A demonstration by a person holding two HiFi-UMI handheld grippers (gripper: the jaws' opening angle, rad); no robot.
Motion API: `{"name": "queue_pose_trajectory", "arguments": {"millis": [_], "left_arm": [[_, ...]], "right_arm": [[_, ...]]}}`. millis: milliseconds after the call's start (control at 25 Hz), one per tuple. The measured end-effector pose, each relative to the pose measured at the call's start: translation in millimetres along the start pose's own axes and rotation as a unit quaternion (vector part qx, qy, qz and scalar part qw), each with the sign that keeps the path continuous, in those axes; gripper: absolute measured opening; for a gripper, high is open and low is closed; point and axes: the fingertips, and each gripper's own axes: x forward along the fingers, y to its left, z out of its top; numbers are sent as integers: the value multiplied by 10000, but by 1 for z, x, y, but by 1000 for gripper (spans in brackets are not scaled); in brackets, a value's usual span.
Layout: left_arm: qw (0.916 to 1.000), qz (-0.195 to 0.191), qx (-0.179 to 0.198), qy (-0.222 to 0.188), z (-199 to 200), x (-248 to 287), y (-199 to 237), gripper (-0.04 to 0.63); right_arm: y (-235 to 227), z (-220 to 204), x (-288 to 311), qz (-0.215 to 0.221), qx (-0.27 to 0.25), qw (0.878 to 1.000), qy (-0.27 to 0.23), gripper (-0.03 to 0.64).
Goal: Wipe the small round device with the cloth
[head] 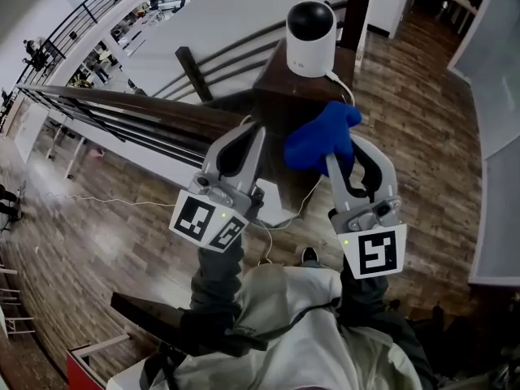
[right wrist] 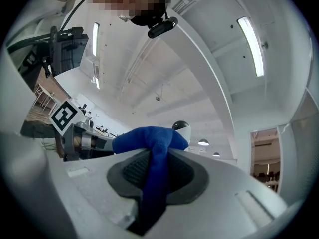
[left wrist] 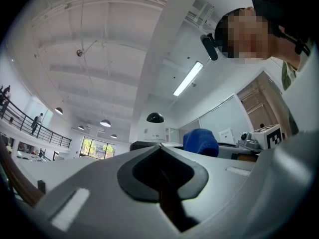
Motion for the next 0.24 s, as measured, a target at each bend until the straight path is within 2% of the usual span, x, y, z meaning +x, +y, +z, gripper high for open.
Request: {"name": "queue_pose_trajectory", "arguments": {"millis": [240], "left_arm": [[10000, -9, 61, 2, -1, 8, -4, 6]], "right_arm": [[0, -4, 2, 101, -108, 9999, 22, 74]]}}
